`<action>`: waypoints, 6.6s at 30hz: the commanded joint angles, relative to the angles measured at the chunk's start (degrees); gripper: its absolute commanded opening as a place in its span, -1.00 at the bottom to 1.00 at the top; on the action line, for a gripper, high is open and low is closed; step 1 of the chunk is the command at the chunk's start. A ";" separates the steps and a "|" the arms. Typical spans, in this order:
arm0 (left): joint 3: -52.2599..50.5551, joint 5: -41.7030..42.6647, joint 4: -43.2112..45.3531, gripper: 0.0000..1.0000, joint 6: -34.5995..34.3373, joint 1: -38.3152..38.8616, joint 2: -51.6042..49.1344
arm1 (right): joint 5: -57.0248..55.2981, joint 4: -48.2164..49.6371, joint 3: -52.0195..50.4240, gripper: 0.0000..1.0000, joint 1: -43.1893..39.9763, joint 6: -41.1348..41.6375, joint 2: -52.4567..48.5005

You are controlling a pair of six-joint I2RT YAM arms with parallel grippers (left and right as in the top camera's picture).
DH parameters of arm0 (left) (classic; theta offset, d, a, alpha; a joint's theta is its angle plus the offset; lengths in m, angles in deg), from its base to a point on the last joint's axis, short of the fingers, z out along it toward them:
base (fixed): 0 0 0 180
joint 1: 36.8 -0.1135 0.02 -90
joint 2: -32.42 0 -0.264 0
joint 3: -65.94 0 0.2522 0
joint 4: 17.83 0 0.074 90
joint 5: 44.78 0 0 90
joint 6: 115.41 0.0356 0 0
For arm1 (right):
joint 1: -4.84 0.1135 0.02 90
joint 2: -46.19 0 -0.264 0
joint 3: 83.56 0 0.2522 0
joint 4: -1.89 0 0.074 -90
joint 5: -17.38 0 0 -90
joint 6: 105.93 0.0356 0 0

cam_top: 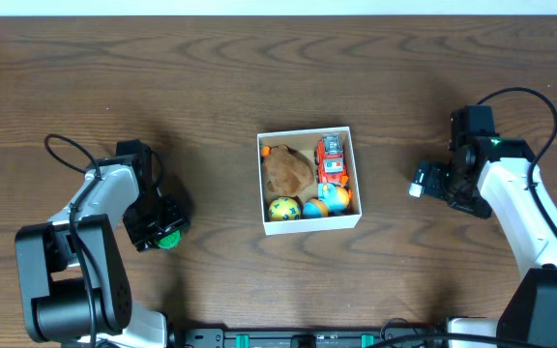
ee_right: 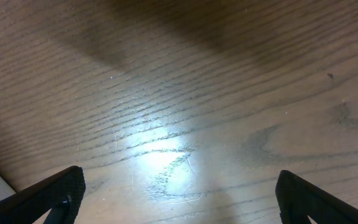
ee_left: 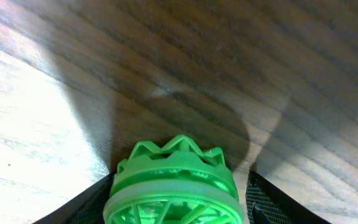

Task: Pack container

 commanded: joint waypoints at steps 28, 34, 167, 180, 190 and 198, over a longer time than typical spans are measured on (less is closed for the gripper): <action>11.21 -0.39 -5.38 -0.34 -0.17 3.37 2.82 | 0.17 -0.09 -0.07 0.98 -0.26 -0.66 0.17; 22.80 -0.37 -11.37 -0.37 -0.20 13.79 9.60 | 0.17 -0.11 -0.07 0.98 -0.26 -0.66 0.17; -10.29 -16.52 -0.02 0.96 3.26 15.34 73.33 | -5.86 2.49 -22.71 0.98 14.45 -4.85 66.64; -10.29 -16.52 0.00 0.96 3.26 15.34 73.33 | 9.20 29.79 -41.70 0.99 9.18 -18.32 85.57; -10.29 -16.52 0.00 0.96 3.26 15.34 73.33 | 6.84 57.46 -55.78 0.98 7.98 -18.64 87.78; -10.29 -16.52 -0.02 0.96 3.26 15.34 73.33 | 4.83 51.54 -58.90 0.98 7.93 -16.46 87.76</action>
